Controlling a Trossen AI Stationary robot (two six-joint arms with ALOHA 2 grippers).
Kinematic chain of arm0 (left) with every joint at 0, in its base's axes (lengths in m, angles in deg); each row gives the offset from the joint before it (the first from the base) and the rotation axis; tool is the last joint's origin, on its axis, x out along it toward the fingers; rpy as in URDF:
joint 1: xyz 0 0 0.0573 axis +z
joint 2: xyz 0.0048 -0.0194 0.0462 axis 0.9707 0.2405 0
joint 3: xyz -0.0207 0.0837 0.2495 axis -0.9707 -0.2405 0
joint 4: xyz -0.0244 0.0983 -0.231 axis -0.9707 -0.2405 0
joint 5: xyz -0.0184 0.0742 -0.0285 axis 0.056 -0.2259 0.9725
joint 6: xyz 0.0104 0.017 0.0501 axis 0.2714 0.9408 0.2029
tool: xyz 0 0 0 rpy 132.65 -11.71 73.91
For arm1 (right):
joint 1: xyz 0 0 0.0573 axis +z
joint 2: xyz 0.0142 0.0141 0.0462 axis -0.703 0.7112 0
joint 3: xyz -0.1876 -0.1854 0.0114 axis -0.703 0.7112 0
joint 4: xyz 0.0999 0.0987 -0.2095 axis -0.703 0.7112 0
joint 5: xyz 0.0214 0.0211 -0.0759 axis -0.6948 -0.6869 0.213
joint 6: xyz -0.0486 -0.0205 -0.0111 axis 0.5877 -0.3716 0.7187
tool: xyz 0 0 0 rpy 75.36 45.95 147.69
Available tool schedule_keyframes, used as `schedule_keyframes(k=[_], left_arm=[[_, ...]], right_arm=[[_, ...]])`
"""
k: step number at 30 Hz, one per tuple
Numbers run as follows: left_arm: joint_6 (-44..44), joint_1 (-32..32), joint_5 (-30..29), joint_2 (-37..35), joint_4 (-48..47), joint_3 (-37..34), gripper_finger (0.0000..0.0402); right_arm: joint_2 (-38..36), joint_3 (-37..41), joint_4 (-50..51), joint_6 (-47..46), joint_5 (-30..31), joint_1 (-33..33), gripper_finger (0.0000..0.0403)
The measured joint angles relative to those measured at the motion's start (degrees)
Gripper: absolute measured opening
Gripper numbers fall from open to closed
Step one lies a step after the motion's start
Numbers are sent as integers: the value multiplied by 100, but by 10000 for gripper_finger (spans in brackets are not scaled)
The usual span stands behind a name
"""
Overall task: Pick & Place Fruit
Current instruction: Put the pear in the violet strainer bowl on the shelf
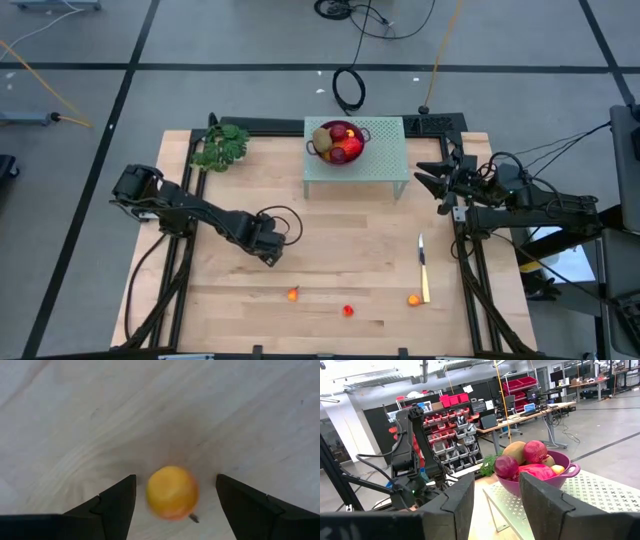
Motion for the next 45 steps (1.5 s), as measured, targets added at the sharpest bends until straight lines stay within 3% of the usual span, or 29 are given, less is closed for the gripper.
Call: schedule_keyframes(k=[5,45], left_arm=[[222,-2,-47,0,398,0,273],[76,-107,408,0,110,142,273]], right_arm=[[0,0,-2,0,0,2,151],[0,0,-2,-151,22,2,151]])
